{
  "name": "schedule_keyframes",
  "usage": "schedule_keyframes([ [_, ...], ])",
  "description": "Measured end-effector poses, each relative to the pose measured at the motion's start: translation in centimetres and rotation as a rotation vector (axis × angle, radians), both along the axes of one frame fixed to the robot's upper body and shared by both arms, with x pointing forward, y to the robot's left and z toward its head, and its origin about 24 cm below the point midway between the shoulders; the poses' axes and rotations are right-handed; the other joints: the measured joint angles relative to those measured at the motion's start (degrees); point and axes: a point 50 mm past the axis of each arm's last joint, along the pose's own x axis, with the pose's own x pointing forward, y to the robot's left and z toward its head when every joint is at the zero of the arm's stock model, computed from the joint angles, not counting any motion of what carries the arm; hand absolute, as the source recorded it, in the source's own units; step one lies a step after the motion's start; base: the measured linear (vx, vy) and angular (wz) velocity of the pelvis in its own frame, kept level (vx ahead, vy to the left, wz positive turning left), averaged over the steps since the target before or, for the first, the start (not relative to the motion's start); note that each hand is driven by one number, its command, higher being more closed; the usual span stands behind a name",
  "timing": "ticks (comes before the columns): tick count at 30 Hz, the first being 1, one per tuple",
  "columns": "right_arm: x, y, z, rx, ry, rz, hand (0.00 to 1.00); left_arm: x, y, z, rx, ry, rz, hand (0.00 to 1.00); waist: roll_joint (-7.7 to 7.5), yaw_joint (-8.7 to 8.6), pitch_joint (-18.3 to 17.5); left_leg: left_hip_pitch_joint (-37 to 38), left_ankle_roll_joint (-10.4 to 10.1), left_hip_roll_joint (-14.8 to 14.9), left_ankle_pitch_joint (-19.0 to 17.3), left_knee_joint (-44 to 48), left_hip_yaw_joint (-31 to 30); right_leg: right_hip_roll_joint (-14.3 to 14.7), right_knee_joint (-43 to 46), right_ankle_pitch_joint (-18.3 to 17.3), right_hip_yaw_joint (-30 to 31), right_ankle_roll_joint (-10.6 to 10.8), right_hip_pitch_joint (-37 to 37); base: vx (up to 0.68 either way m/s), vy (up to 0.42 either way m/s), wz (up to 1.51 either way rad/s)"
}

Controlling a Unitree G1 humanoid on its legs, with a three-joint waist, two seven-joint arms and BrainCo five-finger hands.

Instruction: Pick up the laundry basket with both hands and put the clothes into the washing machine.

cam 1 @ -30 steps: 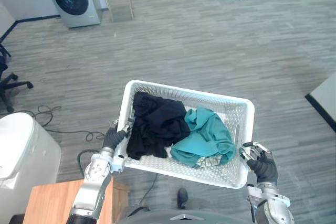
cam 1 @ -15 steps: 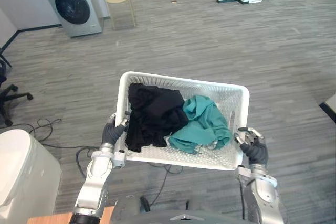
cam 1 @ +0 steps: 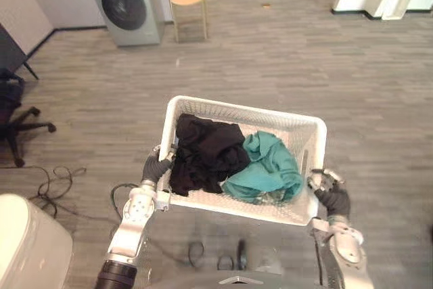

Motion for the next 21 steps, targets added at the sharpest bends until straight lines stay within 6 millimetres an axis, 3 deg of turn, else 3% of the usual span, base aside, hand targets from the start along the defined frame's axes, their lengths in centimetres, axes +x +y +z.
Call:
schedule_keyframes([
  [1,0.0,0.0,0.4,0.001,-0.028,-0.02,1.0,-0.1,-0.1,-0.1,-0.023,0.006,0.002,1.0,-0.87,0.54,0.36,-2.85,0.32,-0.33,-1.81,2.77,0.11,-0.67,-1.65,-2.82,0.01,-0.47,5.21,0.72,-0.084,0.1],
  [3,0.1,0.1,0.5,0.011,-0.04,-0.03,1.0,-0.5,-0.2,-0.3,-0.038,0.007,0.011,1.0,-1.42,1.09,0.05,-6.82,0.35,-1.47,-5.41,-2.31,1.9,-1.35,-6.03,-5.26,0.28,0.01,11.83,0.75,-0.024,0.01],
  [5,0.8,0.0,0.5,0.048,-0.068,-0.035,1.0,-0.5,-0.2,-0.2,-0.042,-0.003,0.017,1.0,-2.03,2.31,-0.09,-10.87,-1.71,-5.32,-7.75,-25.51,4.59,-3.48,-10.77,-7.19,1.09,1.38,17.34,0.79,0.107,-0.24],
  [6,1.0,0.0,0.5,0.051,-0.07,-0.034,1.0,-0.5,-0.2,-0.2,-0.042,-0.003,0.019,1.0,-2.0,2.49,-0.11,-11.29,-2.61,-6.15,-7.5,-32.66,5.09,-3.99,-11.72,-7.74,1.31,1.82,18.64,0.7,0.168,-0.3],
  [7,1.1,0.0,0.0,0.057,-0.054,-0.038,1.0,-0.5,-0.2,-0.2,-0.043,-0.003,0.021,1.0,-2.14,2.5,-0.28,-10.55,-5.5,-8.44,-5.76,-46.29,5.76,-4.94,-13.72,-9.1,1.24,3.05,21.8,0.77,0.191,-0.25],
  [8,0.9,-0.2,-0.8,0.06,-0.021,-0.046,1.0,-0.8,-0.4,-0.5,-0.049,0.008,0.022,1.0,-2.16,2.25,-0.66,-8.89,-6.59,-11.1,-4.3,-54.24,6.41,-5.72,-12.49,-10.36,1.87,4.07,25.23,0.82,0.211,-0.31],
  [9,0.8,-0.2,-1.3,0.069,-0.002,-0.049,1.0,-1.0,-0.4,-0.7,-0.046,0.02,0.026,1.0,-2.63,2.56,-1.0,-8.23,-5.6,-12.77,-0.88,-52.67,4.63,-6.89,-8.57,-10.81,3.72,3.79,24.84,0.88,0.269,-0.44],
  [10,0.4,-0.1,-2.3,0.093,0.037,-0.058,1.0,-1.6,-0.2,-1.3,-0.033,0.048,0.03,1.0,-4.25,2.73,-2.41,-7.27,-4.16,-15.38,-0.3,-48.38,3.75,-9.74,3.2,-9.04,6.78,3.61,21.86,0.9,0.301,-0.2],
  [11,-0.2,0.0,-3.2,0.123,0.067,-0.081,1.0,-1.6,-0.1,-1.4,-0.009,0.054,0.02,1.0,-6.61,1.7,-3.05,-5.9,-2.72,-17.54,-5.29,-43.89,4.4,-13.6,15.09,-1.87,7.47,7.62,18.36,0.9,0.284,0.05],
  [12,-0.4,0.1,-3.8,0.138,0.084,-0.092,1.0,-1.6,-0.1,-1.3,0.004,0.051,0.009,1.0,-7.76,1.36,-3.24,-4.69,-2.16,-18.72,-7.84,-42.45,4.8,-15.56,20.17,4.02,7.34,10.22,16.6,0.91,0.205,0.34],
  [13,-0.5,0.2,-4.6,0.154,0.117,-0.102,1.0,-1.6,-0.1,-1.3,0.026,0.052,-0.001,1.0,-9.31,1.32,-3.93,-2.84,-1.99,-20.14,-10.89,-41.78,4.77,-17.92,25.3,15.12,6.92,11.93,13.84,0.9,0.115,0.22],
  [14,-0.4,0.4,-5.4,0.168,0.145,-0.094,1.0,-1.6,0.2,-1.3,0.057,0.053,-0.005,1.0,-9.44,0.83,-3.93,0.25,-2.03,-20.8,-13.71,-43.12,3.93,-19.17,32.97,13.15,5.41,6.76,9.05,1.04,0.067,0.02],
  [15,0.0,0.5,-5.4,0.173,0.141,-0.085,1.0,-1.5,0.3,-1.4,0.066,0.056,0.003,1.0,-9.07,0.73,-3.68,5.77,-2.5,-20.31,-15.6,-47.43,3.27,-16.31,38.94,4.28,3.36,3.17,2.24,0.84,-0.005,-0.06],
  [16,0.0,0.4,-5.3,0.172,0.136,-0.089,1.0,-1.5,0.3,-1.4,0.066,0.056,0.0,1.0,-7.39,0.48,-2.95,8.69,-2.77,-19.64,-15.68,-50.12,3.14,-14.31,38.69,1.63,2.1,2.78,-0.13,0.66,-0.041,-0.06],
  [18,0.0,-0.3,-4.2,0.151,0.095,-0.107,1.0,-1.0,-0.4,-0.9,0.059,0.034,-0.021,1.0,-4.04,-1.26,-1.99,18.23,-4.89,-17.13,-13.95,-60.0,2.66,-10.1,30.98,-3.85,-4.82,-0.38,-8.18,0.82,-0.072,0.17],
  [19,0.0,-0.5,-3.8,0.142,0.075,-0.114,1.0,-0.6,-0.7,-0.5,0.058,0.016,-0.034,1.0,-3.2,-1.71,-1.65,19.84,-5.3,-16.56,-13.51,-61.44,2.41,-10.15,26.26,-4.21,-6.27,-0.61,-10.86,0.97,-0.12,0.44],
  [20,0.0,-1.1,-3.2,0.122,0.046,-0.129,1.0,0.3,-1.2,0.2,0.055,-0.018,-0.058,1.0,-2.38,-2.47,-1.29,21.93,-5.44,-15.59,-13.43,-62.75,1.82,-10.22,12.08,-2.39,-7.14,-0.44,-14.74,0.64,-0.132,0.47],
  [21,0.0,-1.3,-3.1,0.118,0.041,-0.133,1.0,0.7,-1.4,0.5,0.055,-0.033,-0.067,1.0,-2.6,-2.88,-1.43,23.08,-5.5,-15.42,-13.47,-63.54,1.8,-10.26,2.88,0.32,-6.72,-0.07,-15.87,0.83,-0.231,0.6],
])
